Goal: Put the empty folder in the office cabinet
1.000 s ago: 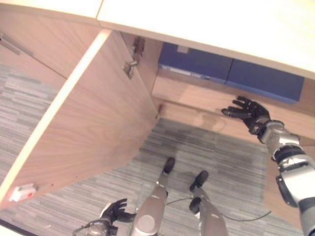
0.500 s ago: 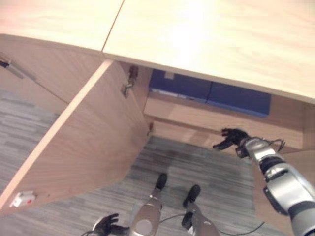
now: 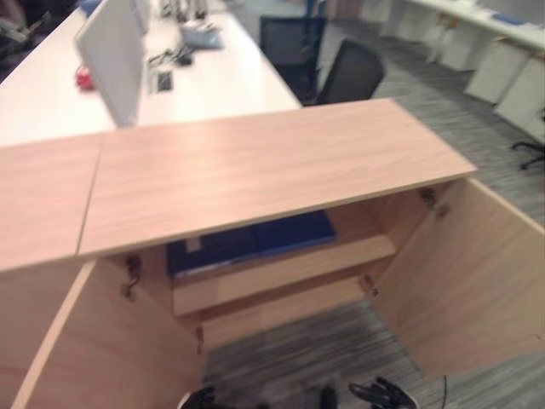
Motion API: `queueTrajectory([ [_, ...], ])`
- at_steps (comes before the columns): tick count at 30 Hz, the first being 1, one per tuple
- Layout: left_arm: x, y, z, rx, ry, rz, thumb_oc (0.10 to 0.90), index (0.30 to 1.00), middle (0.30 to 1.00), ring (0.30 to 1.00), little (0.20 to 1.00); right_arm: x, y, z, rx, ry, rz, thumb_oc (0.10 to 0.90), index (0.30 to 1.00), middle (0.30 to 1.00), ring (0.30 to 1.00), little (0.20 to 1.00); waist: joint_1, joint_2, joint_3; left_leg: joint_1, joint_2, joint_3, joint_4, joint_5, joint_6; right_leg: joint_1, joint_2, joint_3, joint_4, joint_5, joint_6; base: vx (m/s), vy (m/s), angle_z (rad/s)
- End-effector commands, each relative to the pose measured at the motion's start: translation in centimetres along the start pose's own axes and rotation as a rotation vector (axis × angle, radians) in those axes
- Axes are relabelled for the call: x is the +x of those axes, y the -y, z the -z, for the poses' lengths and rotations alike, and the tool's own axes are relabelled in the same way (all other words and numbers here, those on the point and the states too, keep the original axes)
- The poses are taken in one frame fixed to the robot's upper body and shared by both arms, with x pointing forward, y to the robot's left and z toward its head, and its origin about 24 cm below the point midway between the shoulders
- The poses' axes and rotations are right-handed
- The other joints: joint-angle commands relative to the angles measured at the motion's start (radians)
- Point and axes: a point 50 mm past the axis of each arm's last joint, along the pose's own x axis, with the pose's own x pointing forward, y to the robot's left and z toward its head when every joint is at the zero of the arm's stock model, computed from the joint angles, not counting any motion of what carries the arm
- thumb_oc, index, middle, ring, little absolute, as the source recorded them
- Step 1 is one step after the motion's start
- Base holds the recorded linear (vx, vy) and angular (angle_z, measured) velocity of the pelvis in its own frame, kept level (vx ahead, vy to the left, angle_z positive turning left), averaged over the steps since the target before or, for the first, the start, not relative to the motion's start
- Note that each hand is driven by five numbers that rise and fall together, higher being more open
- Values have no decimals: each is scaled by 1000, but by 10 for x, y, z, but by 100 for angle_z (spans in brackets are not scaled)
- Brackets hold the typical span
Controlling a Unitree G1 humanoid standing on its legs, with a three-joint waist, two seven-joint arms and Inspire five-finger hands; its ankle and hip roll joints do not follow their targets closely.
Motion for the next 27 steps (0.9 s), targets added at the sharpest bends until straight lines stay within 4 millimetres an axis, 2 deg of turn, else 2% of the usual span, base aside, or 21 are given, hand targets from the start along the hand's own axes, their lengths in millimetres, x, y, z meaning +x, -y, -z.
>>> queueTrajectory([
  [1, 0, 10, 8, 14, -40, 39, 800, 900, 900, 900, 900, 8, -18, -69, 67, 180, -16, 800, 900, 900, 900, 900, 23, 26, 21, -8, 44, -119, -14, -64, -28, 26, 15, -15, 33, -57, 59, 41, 36, -60],
  [4, -1, 20, 13, 11, -59, 72, 800, 900, 900, 900, 900, 9, -5, -58, 147, 135, 45, 800, 900, 900, 900, 900, 7, 32, 9, 11, 45, -85, -14, -76, -23, 30, 19, 8, 34, -54, 64, 49, 41, -63],
  [7, -7, 25, 37, 17, -157, 82, 800, 900, 900, 900, 900, 7, 18, -40, 241, 78, 144, 800, 900, 900, 900, 900, -31, 39, -6, 35, 47, -29, -14, -94, -15, 22, 29, 56, 34, -44, 69, 49, 51, -28],
  [10, -9, 21, 47, 1, -200, 60, 800, 900, 900, 900, 900, 6, 25, -39, 247, 70, 170, 800, 900, 900, 900, 900, -42, 40, -8, 42, 47, -7, -14, -99, -11, 15, 32, 79, 36, -39, 73, 14, 39, -54],
  [11, -12, 17, 58, -17, -249, 34, 800, 900, 900, 900, 900, 5, 35, -39, 246, 72, 199, 800, 900, 900, 900, 900, -58, 38, -9, 46, 46, 22, -14, -105, -7, 1, 33, 107, 42, -31, 82, 9, 37, -66],
  [16, -15, 13, 68, -48, -281, 13, 800, 900, 900, 900, 900, 2, 47, -47, 215, 102, 230, 800, 900, 900, 900, 900, -62, 33, -3, 46, 42, 37, -14, -108, -1, -11, 28, 126, 51, -25, 91, -1, 35, -36],
  [17, -15, 11, 69, -56, -286, 7, 800, 900, 900, 900, 900, 0, 58, -60, 201, 148, 257, 800, 900, 900, 900, 900, -64, 33, 9, 42, 37, 41, -14, -109, 5, -24, 18, 127, 66, -28, 100, -59, 33, -27],
  [19, -14, 8, 64, -49, -272, 3, 800, 900, 900, 900, 900, -3, 65, -80, 182, 210, 272, 800, 900, 900, 900, 900, -57, 32, 34, 36, 32, 44, -14, -114, 8, -62, -4, 97, 115, -21, 118, -102, -4, -25],
  [21, -11, 2, 57, -44, -246, -13, 800, 900, 900, 900, 900, -5, 69, -107, 168, 277, 286, 800, 900, 900, 900, 900, -38, 33, 67, 35, 44, 69, -14, -121, 1, -90, -67, 18, 149, 12, 139, -76, -117, -16],
  [22, -11, -3, 56, -31, -245, -26, 800, 900, 900, 900, 900, -7, 70, -116, 168, 305, 290, 800, 900, 900, 900, 900, -38, 33, 78, 37, 57, 78, -14, -118, -7, -103, -89, 3, 155, 25, 142, -10, -170, -32],
  [24, -9, -11, 51, -33, -231, -49, 800, 900, 900, 900, 900, -12, 74, -132, 177, 368, 303, 800, 900, 900, 900, 900, -37, 37, 96, 42, 75, 68, -14, -114, -20, -112, -113, 3, 135, 18, 138, 34, -153, -39],
  [27, -9, -26, 50, -46, -232, -100, 800, 900, 900, 900, 900, -19, 83, -144, 208, 431, 326, 800, 900, 900, 900, 900, -48, 23, 104, 68, 84, 45, -14, -121, -39, -114, -112, 22, 88, 24, 137, 117, -179, -25],
])
